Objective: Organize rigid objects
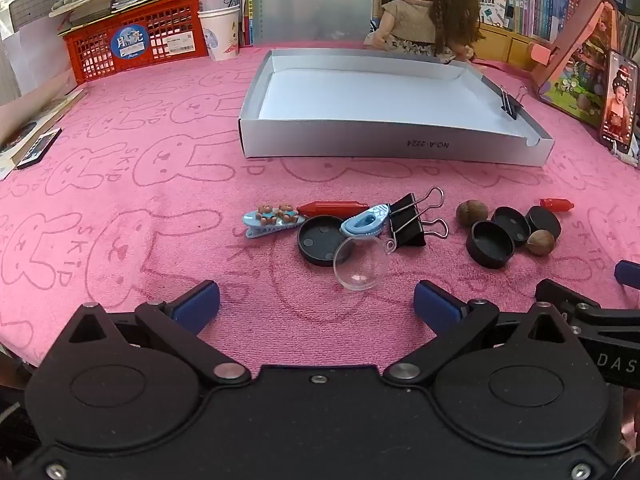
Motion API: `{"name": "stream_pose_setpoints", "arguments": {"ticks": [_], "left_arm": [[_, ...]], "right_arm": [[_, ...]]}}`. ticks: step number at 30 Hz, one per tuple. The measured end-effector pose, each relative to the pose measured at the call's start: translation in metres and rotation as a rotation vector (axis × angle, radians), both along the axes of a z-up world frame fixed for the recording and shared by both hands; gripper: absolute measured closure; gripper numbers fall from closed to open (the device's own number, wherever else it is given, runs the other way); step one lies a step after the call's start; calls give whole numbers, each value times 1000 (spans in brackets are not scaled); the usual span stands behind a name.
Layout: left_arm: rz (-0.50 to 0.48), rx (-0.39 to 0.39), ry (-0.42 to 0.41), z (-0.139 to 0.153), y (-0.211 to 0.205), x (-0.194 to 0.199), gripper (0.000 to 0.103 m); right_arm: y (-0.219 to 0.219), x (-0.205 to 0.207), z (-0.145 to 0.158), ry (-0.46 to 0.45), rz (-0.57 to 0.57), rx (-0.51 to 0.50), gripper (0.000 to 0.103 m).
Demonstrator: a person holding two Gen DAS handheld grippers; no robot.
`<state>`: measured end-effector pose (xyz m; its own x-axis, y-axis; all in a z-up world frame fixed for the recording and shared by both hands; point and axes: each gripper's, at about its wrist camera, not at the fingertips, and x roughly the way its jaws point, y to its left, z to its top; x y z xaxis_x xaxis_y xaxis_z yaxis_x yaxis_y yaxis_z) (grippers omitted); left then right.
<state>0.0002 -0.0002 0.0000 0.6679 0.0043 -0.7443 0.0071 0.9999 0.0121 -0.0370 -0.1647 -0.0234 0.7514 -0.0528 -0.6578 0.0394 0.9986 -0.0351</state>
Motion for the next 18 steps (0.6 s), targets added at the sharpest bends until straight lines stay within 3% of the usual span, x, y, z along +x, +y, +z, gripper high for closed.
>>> {"name": "stream_pose_setpoints", "arguments": {"ticks": [18], "left_arm": [[12,-12,30,-2,2,2,0]], "right_arm": [[2,5,2,52,-21,-4,0]]}}
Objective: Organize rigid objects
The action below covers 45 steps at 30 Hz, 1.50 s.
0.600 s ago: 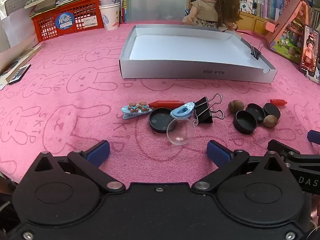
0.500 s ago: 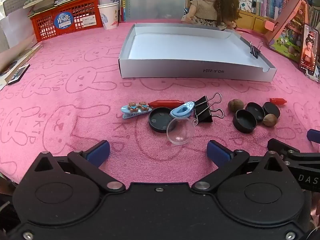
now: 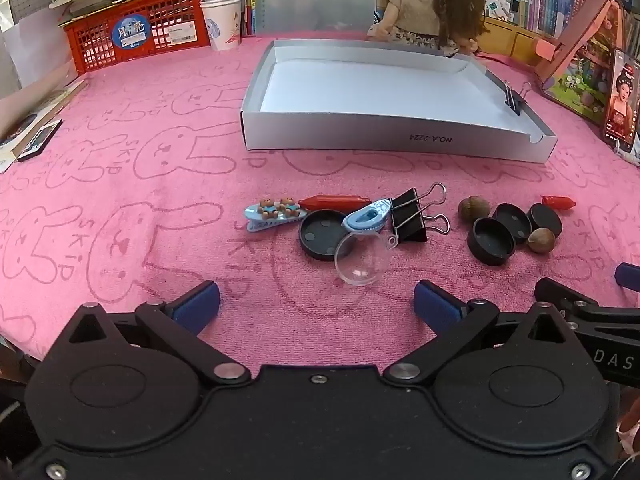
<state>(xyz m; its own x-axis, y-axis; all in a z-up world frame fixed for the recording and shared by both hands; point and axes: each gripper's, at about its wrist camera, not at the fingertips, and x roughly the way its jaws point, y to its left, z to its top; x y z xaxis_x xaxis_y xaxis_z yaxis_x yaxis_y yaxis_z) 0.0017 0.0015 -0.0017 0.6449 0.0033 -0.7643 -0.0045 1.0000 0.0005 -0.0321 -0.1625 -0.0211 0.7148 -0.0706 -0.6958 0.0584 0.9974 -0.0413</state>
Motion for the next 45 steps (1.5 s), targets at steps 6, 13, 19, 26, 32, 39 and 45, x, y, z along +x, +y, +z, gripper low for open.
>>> {"name": "stream_pose_setpoints", "arguments": {"ticks": [6,13,19,26,32,39,45], "left_arm": [[1,1,3,2,-1,1,0],[0,2,2,3,-2,1,0],[1,1,1,3,-2,1,0],[-1,2,0,5,-4,2,0],[-2,2,0,5,-3,2,0],[-2,1,-1,5,-3,2,0],[-3,1,-2,5,-3,2,0]], "right_arm": [[1,-1,0,-7,-11,0,0],[0,-1,0,-1,-6,0,0],[1,-1,-1,-1,-6,1,0],[1,0,0,0,-6,1,0],[1,0,0,0,-6,1,0],[1,-1,0,-1,-7,1,0],[1,-1,0,0,-6,1,0]]}}
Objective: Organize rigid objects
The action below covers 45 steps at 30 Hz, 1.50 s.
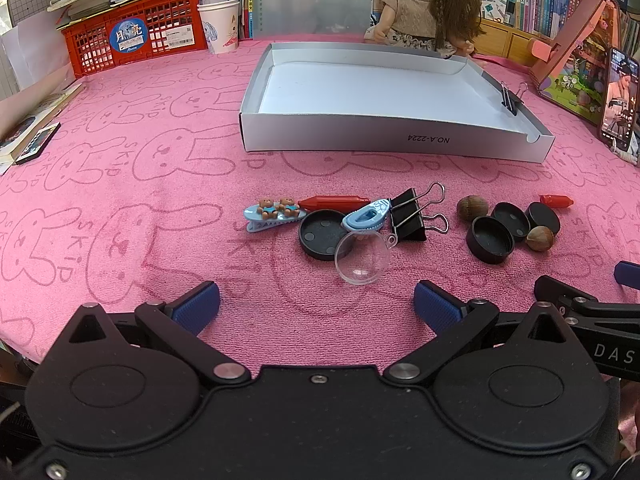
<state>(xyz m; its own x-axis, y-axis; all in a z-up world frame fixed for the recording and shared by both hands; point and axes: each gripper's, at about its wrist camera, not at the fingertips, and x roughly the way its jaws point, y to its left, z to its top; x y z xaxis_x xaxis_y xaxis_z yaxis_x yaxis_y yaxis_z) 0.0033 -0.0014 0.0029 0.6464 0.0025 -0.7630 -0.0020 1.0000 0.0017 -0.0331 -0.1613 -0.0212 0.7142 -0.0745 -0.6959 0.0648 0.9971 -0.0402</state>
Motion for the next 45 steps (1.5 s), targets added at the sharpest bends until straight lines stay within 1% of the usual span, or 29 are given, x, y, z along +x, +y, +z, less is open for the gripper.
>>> {"name": "stream_pose_setpoints", "arguments": {"ticks": [8,15,17,20,22,26,28,29,31,35,36,37,39,40,43,45], "left_arm": [[1,-1,-1,1,0,0,0],[-1,-2,-1,1,0,0,0],[-6,-4,-4,2,0,0,2],[-24,-2,-20,4,-1,-3,7],[-40,1,-31,6,-3,-5,13],[-75,-4,-60,10,-8,-9,20],[-89,5,-77,12,-11,-11,26],[-93,12,-89,13,-13,-11,28],[-100,25,-110,15,-15,-12,36],[-118,32,-126,19,-18,-14,41],[-123,30,-128,19,-18,-15,45],[-127,28,-129,19,-18,-15,46],[-130,33,-132,19,-18,-16,47],[-128,38,-133,18,-18,-16,48],[-120,61,-146,18,-19,-17,54],[-124,66,-153,17,-20,-17,54]], "right_arm": [[0,-2,-1,-13,0,2,0],[-1,0,0,7,8,5,0],[-1,1,1,7,8,5,0],[-1,2,2,0,14,-2,0],[-1,2,4,-11,23,-4,4],[3,0,8,-41,50,-20,9],[5,-1,9,-51,67,-17,15],[7,-1,9,-58,75,-13,16],[9,-1,10,-63,93,-9,22],[15,0,12,-79,116,11,31],[16,1,12,-81,120,12,35],[18,2,12,-83,124,12,40],[20,4,12,-88,127,13,46],[21,6,12,-90,128,15,49],[23,7,11,-99,133,20,50],[25,8,11,-104,137,18,53]]}}
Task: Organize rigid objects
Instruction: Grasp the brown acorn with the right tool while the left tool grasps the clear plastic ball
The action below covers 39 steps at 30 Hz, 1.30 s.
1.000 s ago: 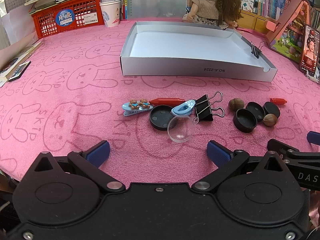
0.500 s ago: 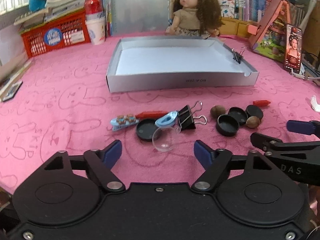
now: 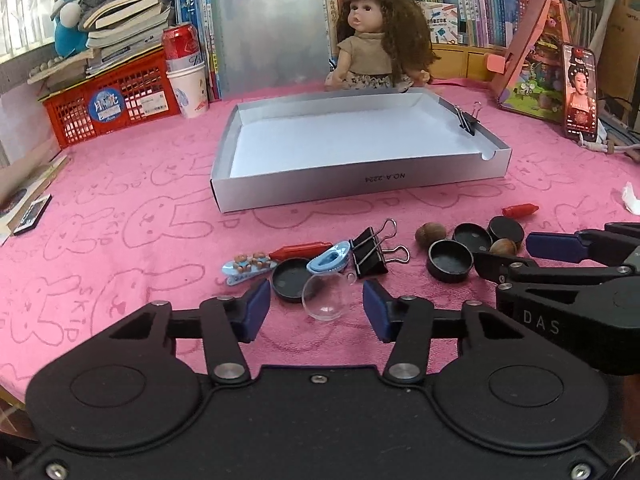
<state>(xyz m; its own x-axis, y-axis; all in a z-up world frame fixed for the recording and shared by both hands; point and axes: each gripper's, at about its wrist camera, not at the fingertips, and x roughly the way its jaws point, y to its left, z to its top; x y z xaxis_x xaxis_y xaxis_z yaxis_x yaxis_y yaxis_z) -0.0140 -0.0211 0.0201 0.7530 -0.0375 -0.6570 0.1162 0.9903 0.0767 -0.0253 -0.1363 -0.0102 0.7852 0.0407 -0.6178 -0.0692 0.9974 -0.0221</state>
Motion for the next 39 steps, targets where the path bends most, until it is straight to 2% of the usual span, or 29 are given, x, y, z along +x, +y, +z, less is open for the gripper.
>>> {"name": "stream_pose_setpoints", "arguments": {"ticks": [4,11,21,27,39], "left_arm": [[-14,-5,2,-2,-1,0,57],[-14,-1,2,-8,-2,3,63],[-23,2,-4,-11,-1,5,76],[-34,-6,-8,-9,0,3,76],[-52,-35,-14,2,1,2,76]], "right_arm": [[2,2,0,-5,-8,-2,60],[3,3,-1,-15,-18,-22,64],[5,1,-1,-22,-27,-34,72],[7,-1,-1,-26,-21,-37,76],[3,-2,6,-34,-16,-27,76]]}}
